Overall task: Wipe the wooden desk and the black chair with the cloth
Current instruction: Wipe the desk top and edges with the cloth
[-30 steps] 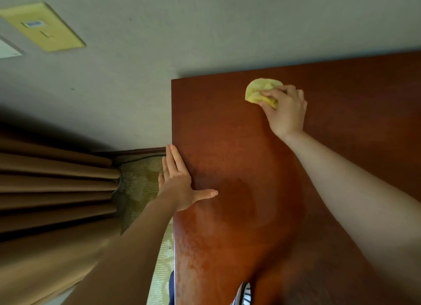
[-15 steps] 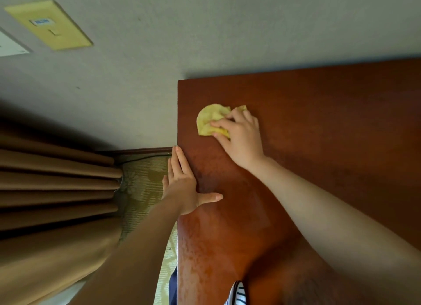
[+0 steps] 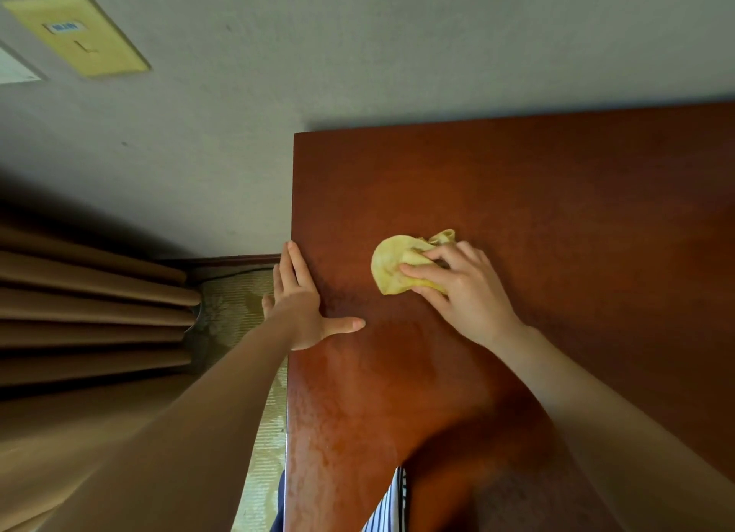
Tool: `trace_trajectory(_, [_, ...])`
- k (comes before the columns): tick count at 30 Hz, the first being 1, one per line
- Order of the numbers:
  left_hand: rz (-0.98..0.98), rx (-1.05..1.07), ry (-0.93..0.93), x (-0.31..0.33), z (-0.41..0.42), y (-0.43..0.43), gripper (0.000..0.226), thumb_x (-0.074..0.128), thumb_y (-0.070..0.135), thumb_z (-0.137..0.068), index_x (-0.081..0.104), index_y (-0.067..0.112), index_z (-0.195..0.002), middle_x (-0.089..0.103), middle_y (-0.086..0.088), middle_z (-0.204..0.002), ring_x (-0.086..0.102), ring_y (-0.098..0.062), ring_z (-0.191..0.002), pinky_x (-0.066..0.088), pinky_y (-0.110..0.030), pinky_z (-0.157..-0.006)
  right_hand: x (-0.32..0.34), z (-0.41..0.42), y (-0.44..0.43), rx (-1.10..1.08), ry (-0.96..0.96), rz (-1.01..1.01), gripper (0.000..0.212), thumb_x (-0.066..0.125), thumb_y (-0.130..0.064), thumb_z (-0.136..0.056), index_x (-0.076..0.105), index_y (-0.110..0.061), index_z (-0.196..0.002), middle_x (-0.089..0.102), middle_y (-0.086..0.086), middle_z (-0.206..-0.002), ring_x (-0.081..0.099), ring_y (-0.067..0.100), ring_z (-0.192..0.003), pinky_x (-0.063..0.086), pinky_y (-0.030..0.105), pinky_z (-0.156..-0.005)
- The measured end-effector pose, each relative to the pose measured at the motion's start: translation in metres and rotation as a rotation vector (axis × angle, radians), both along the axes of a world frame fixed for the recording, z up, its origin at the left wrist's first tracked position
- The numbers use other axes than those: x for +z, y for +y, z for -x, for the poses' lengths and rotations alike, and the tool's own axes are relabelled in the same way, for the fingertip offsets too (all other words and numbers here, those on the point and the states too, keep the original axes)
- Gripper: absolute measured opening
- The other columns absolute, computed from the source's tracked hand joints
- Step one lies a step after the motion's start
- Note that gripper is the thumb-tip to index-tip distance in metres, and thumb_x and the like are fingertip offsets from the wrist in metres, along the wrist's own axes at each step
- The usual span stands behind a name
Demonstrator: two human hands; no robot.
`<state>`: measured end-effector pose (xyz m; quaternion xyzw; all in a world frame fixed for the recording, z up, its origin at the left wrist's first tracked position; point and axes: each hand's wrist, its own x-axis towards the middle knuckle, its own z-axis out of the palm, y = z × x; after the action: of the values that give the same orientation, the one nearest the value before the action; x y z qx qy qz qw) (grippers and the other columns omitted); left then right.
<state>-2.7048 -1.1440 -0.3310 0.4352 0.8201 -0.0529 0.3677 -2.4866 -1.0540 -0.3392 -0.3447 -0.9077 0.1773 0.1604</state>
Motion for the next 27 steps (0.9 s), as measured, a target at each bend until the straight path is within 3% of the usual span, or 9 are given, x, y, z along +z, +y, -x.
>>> trace_trajectory(6, [0.039, -0.073, 0.056, -0.002, 0.002, 0.001, 0.154, 0.048, 0.086, -0.034, -0.047, 0.011, -0.130, -0.034, -0.006, -0.152, -0.025, -0.026, -0.142, -0.001, -0.050, -0.115, -0.001, -0.021, 0.058, -0.247, -0.024, 0.015, 0.033, 0.073, -0.018, -0.080, 0.070, -0.023, -0.112, 0.061, 0.011, -0.102, 0.052, 0.036, -0.094, 0.040, 0.043, -0.081])
trace_trajectory(13, [0.000, -0.079, 0.051, -0.007, 0.004, -0.002, 0.155, 0.046, 0.087, -0.032, -0.048, 0.011, -0.129, -0.034, -0.004, -0.152, -0.023, -0.025, -0.143, -0.003, -0.050, -0.115, -0.003, -0.003, 0.142, -0.569, -0.057, 0.035, 0.031, 0.059, -0.028, -0.090, 0.064, -0.026, -0.120, 0.054, 0.012, -0.120, 0.044, 0.035, -0.111, 0.033, 0.038, -0.091])
trace_trajectory(18, [0.007, -0.141, 0.104, -0.008, 0.004, -0.001, 0.146, 0.034, 0.092, -0.030, -0.056, 0.011, -0.112, -0.034, -0.010, -0.151, -0.027, -0.027, -0.141, -0.012, -0.049, -0.112, -0.004, 0.029, 0.173, -0.800, -0.083, 0.038, 0.029, 0.055, -0.031, -0.092, 0.061, -0.026, -0.120, 0.048, 0.011, -0.127, 0.038, 0.035, -0.120, 0.030, 0.042, -0.099])
trace_trajectory(21, [0.018, -0.140, 0.099, -0.006, 0.004, -0.001, 0.144, 0.038, 0.091, -0.034, -0.058, 0.012, -0.108, -0.035, -0.009, -0.150, -0.028, -0.026, -0.141, -0.013, -0.050, -0.111, -0.004, 0.051, 0.176, -0.773, -0.134, 0.040, 0.029, 0.053, -0.032, -0.092, 0.059, -0.027, -0.120, 0.045, 0.012, -0.132, 0.035, 0.036, -0.124, 0.028, 0.044, -0.101])
trace_trajectory(27, [0.005, -0.108, 0.064, -0.005, 0.002, -0.002, 0.149, 0.056, 0.085, -0.047, -0.053, 0.012, -0.117, -0.036, -0.006, -0.150, -0.029, -0.024, -0.140, -0.013, -0.051, -0.112, -0.005, 0.101, 0.156, -0.478, -0.101, 0.072, 0.028, 0.053, -0.036, -0.092, 0.060, -0.033, -0.119, 0.047, 0.008, -0.130, 0.034, 0.032, -0.126, 0.026, 0.041, -0.101])
